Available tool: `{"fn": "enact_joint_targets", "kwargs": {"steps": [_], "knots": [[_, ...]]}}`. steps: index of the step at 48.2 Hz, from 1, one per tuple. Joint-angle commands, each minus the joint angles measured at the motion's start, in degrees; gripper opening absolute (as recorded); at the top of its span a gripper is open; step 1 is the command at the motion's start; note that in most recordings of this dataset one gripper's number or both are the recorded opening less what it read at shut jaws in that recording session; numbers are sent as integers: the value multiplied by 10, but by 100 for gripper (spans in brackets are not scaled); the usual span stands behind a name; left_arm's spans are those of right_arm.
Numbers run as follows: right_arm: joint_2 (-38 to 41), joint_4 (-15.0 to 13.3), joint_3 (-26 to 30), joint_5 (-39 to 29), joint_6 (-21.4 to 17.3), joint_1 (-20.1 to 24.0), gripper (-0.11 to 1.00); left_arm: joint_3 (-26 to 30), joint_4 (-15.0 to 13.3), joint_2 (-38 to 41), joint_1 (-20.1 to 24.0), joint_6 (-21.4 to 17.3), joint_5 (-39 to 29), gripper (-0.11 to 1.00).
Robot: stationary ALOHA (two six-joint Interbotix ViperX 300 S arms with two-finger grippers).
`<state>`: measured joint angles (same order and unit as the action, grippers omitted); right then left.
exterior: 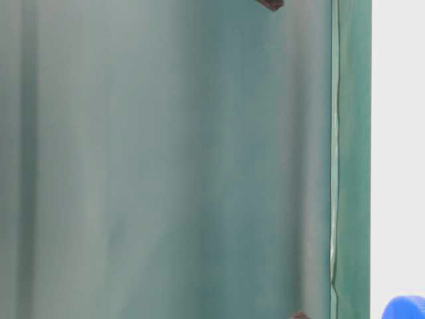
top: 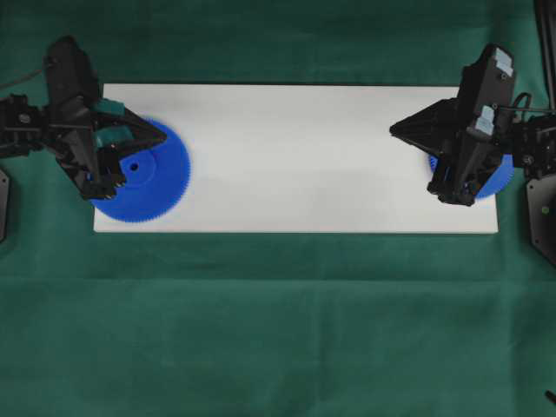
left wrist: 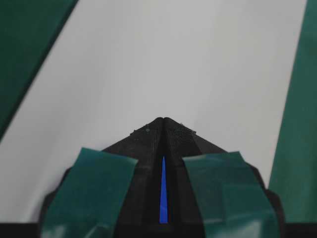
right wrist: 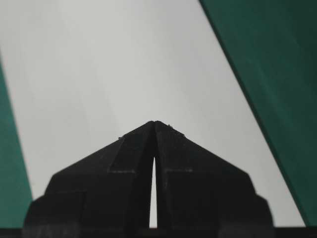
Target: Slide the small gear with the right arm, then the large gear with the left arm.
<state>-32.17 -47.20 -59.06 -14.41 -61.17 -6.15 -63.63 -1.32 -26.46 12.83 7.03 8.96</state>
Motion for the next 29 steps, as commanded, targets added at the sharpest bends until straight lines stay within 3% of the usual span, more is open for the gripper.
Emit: {"fn": "enact_joint_targets", "kwargs": {"steps": [1, 18, 29], "knots": [[-1, -11, 5, 18, -1, 1, 50, -6, 1, -24, -3, -8, 33, 0], [-2, -44, 2, 43, -1, 0, 50, -29, 1, -64, -13, -37, 61, 0], [-1, -44, 3, 46, -1, 1, 50, -29, 1, -64, -13, -39, 62, 0]]}}
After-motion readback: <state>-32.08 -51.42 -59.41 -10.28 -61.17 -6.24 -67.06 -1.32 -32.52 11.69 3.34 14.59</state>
